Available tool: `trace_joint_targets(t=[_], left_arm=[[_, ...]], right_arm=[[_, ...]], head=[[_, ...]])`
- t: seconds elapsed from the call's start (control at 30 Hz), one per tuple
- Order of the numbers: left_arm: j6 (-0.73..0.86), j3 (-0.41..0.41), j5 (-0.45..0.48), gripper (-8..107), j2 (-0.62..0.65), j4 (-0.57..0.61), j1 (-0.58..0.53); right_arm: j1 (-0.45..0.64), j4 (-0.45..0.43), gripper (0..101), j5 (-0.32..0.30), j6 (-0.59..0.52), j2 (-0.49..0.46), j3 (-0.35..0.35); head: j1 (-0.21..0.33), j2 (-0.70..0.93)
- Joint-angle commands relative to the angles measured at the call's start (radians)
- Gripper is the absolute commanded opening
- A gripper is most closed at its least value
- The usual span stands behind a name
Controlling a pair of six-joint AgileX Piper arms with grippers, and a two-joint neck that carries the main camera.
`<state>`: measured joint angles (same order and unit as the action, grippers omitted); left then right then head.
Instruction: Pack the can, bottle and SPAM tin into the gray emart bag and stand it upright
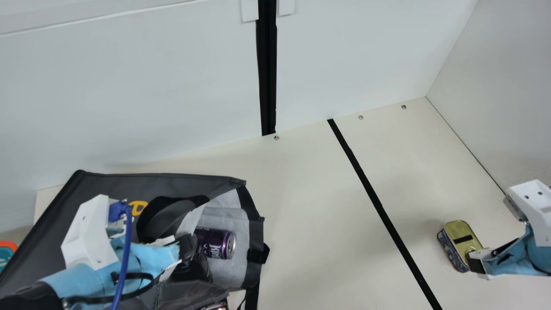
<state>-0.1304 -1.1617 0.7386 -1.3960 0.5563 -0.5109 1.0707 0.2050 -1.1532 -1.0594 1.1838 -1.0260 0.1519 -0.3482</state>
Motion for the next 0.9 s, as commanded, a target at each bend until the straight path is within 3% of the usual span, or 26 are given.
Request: trace_joint_targets(t=[0.0,0.87], left_arm=[[0.000,0.000,0.000,-8,0.000,0.000,0.000],[0.000,0.000,0.000,-8,0.000,0.000,0.000]], right_arm=[[-0.005,0.000,95,0.017,0.003,0.010,0.010],[-0.068,0.027,95,0.233,-0.008,0.194,0.100]], head=[[0.023,-0.001],[0.023,-0.001]])
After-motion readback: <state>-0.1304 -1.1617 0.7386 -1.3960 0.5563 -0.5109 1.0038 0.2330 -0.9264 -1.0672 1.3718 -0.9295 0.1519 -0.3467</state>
